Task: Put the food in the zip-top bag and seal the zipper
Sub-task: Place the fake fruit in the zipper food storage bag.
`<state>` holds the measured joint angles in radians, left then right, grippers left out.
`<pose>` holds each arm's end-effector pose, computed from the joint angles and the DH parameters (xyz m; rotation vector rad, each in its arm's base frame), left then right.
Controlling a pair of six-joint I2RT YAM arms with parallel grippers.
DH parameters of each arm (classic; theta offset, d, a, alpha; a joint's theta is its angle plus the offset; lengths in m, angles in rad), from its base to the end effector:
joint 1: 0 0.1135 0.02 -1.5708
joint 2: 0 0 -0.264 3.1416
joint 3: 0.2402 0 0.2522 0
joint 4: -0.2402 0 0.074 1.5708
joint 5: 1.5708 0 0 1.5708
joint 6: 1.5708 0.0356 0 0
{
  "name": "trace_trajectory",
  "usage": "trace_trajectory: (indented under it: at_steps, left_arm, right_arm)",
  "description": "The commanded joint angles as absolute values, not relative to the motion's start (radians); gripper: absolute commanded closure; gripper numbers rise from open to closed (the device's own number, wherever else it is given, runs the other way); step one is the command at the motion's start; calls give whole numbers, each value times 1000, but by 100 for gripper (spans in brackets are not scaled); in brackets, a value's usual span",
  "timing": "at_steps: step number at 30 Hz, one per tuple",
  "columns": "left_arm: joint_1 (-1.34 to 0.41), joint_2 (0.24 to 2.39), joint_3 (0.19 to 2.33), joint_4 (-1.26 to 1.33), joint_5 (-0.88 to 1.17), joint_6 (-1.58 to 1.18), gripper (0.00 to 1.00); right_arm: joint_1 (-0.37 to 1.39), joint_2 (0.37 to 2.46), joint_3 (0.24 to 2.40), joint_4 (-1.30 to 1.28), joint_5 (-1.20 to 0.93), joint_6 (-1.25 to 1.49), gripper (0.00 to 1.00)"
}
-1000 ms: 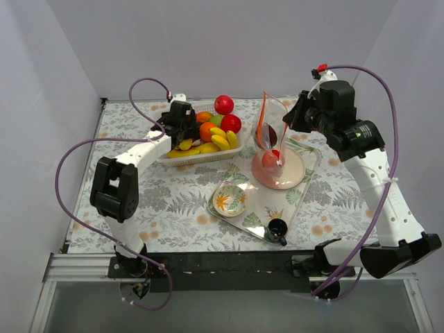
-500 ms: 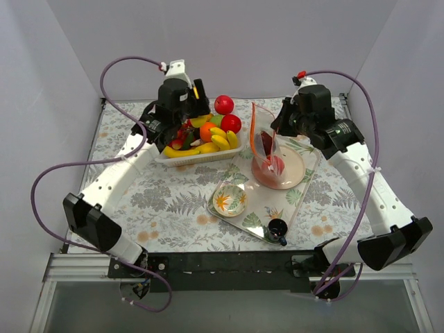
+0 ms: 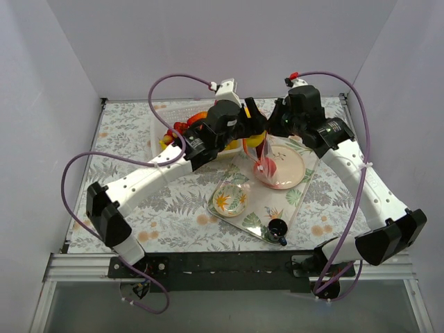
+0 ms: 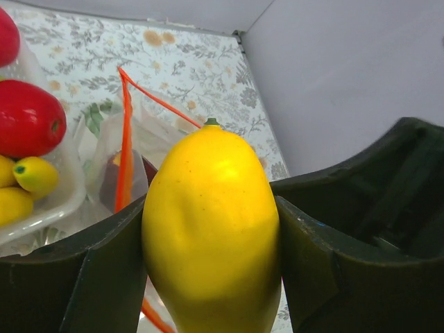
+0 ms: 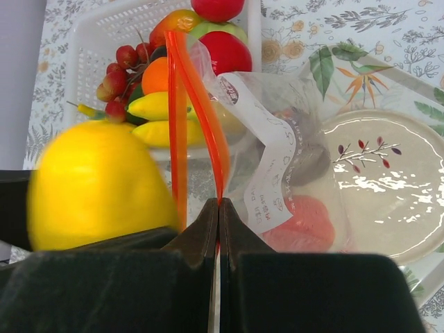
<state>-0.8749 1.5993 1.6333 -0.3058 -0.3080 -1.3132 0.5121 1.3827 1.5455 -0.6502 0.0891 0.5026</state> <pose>0.2482 -0.2803 0.4167 -0.6672 1.9075 -1.2112 0.2625 0.1439 0.4205 0.0463 2.0990 0.5318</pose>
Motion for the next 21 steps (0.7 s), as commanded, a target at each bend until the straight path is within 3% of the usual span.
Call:
trace_trajectory:
  at_steps: [1,9,16,17,21]
  left_arm:
    - [-910,1661,1634,-276,-388,-1408,66]
    - [-957,1684,1582,-213,-569,-1463,62]
    - [-997,1735,1609,-199,-641,-1451,42]
    - [-1000,1738,1611,-201,-647,-1450,31]
    - [-1003,1750,1609,-196,-649,-1453,24]
  right_arm:
    - [520,1371,1575,-598,81,538,99]
    - [520,1362,1611,-632,81,554,99]
    - [520,1351,1614,-641,86,563,99]
    - [520,1353,1617,-643,86,563,99]
    - [520,1354,1624,-647,86,563,99]
